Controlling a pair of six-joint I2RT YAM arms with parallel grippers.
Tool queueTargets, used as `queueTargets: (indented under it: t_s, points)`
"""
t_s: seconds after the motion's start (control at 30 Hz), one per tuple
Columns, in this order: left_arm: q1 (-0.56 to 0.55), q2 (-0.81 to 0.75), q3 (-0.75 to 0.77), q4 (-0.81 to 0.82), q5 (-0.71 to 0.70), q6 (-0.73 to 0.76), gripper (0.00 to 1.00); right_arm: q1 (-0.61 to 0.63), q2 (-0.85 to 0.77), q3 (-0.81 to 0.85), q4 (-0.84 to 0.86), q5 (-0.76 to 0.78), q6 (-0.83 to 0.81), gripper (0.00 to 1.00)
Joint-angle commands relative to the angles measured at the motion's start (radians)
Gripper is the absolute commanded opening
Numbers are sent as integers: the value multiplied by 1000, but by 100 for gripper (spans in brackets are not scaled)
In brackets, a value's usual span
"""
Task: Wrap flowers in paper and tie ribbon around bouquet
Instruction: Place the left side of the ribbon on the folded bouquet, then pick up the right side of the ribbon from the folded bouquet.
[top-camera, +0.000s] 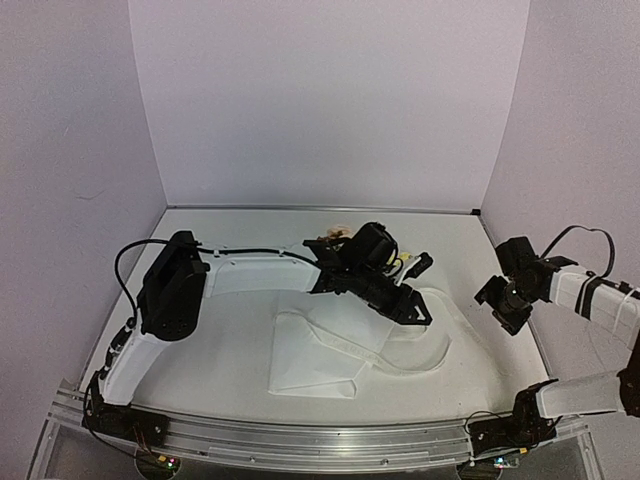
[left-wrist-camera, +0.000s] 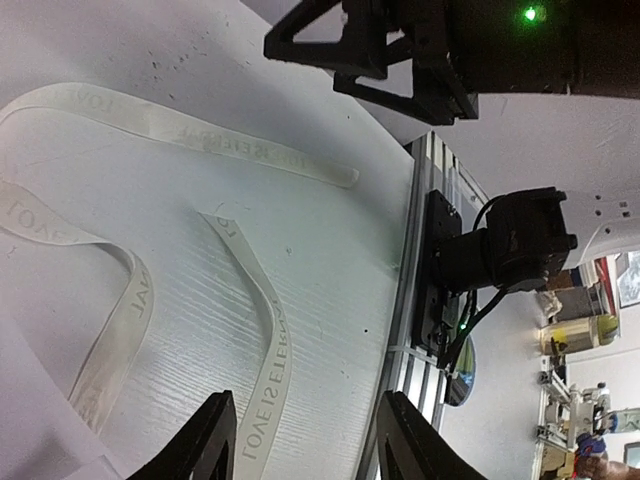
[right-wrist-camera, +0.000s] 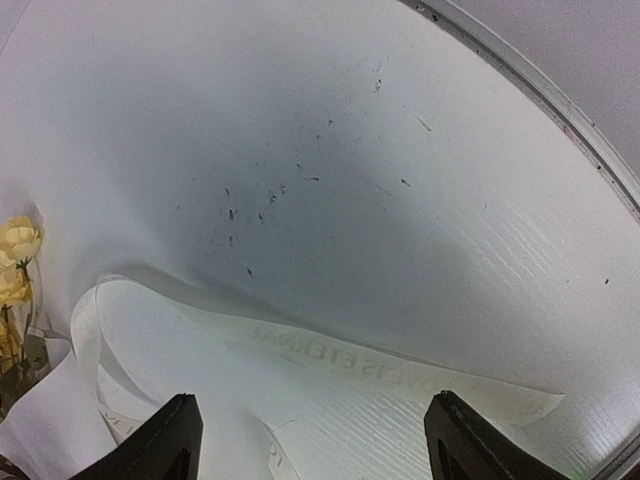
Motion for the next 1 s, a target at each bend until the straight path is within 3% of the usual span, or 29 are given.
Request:
queueTargets:
  t_s: [0.0, 0.13, 0.43, 0.77, 0.87, 0.97]
  points:
    - [75, -214, -114, 119, -32, -106, 50, -5, 81, -25, 34, -6, 5, 75]
    - [151, -339, -295, 203, -12, -195, 50, -5, 167, 1, 135, -26, -46, 75]
    - [272, -555, -590, 185, -64, -228, 50, -5, 410, 177, 155, -142, -211, 71]
    - [381, -702, -754, 157, -82, -238, 50, -5, 589, 298, 131, -256, -313, 63]
    - [394, -719, -768, 150, -79, -241, 50, -6, 612, 310, 117, -279, -307, 57]
    - [399, -733, -774, 142, -78, -243, 50, -4, 636, 313, 113, -302, -293, 43]
